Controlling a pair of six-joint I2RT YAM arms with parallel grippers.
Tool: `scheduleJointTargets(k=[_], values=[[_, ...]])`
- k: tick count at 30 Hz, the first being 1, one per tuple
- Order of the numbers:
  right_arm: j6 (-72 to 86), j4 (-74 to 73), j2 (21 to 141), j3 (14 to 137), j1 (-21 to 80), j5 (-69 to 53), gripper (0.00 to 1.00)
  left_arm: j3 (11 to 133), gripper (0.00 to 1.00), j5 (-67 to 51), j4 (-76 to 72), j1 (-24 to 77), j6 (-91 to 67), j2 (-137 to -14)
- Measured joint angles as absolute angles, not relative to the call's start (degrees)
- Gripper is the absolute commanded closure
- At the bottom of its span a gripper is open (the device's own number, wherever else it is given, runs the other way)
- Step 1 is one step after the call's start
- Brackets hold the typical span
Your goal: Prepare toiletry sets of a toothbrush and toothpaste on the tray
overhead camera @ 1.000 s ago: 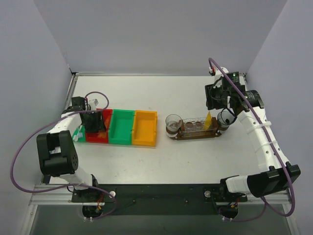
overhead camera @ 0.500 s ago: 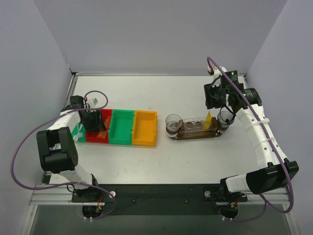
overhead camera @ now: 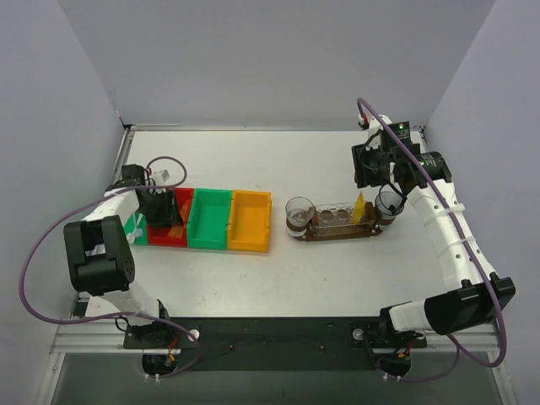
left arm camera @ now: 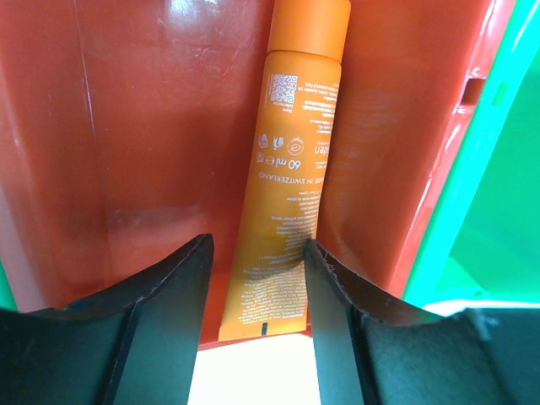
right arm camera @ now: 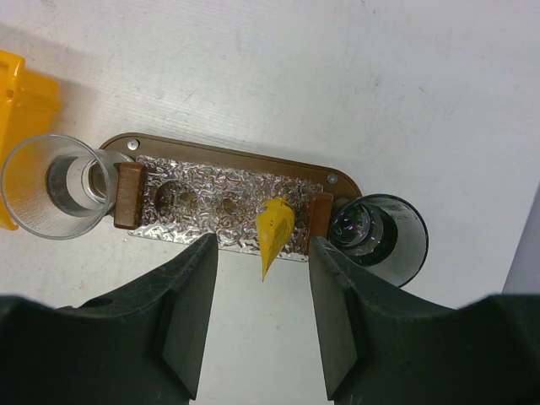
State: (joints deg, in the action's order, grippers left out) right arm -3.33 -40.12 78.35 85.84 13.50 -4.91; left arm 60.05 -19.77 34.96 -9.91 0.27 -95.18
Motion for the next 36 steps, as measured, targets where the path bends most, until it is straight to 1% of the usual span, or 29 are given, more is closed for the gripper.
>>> scheduleJointTargets(k=[4,7,12,15,16,18,19,28,36], values=[[-3.4,-40.1,78.3,85.8,13.5,-4.9,0.58,60.3,0.45,-20.0,35.0,-9.9,0.3,-95.7],[-3.4,-40.1,78.3,85.8,13.5,-4.9,0.58,60.4,0.5,-20.3,35.1,-9.9,0.3,-96.0],[-3.6,-40.1,78.3,85.8,13.5,-4.8,0.58,60.8,0.63,-20.9,35.7,-9.9,0.3,-96.1],[-3.7,-40.1,78.3,85.8,13.5,-4.7,0.58,60.9,0.69,-20.8,35.9,-9.9,0.3,-96.1],[-3.7,-40.1,78.3,85.8,13.5,-4.6,0.58,60.9,0.73,-20.8,35.9,-9.9,0.3,-96.1],[-3.8,-40.1,78.3,85.8,13.5,-4.5,0.58,60.9,0.78,-20.8,36.0,-9.9,0.3,-96.0],[-3.8,-40.1,78.3,85.8,13.5,-4.5,0.58,60.9,0.82,-20.8,36.1,-9.9,0.2,-95.9],[-4.2,-40.1,78.3,85.8,13.5,-4.4,0.58,61.2,1.0,-20.3,39.0,-9.9,-0.9,-93.4],[-4.2,-40.1,78.3,85.8,13.5,-4.5,0.58,62.3,1.0,-21.0,41.2,-9.9,-4.0,-87.9]])
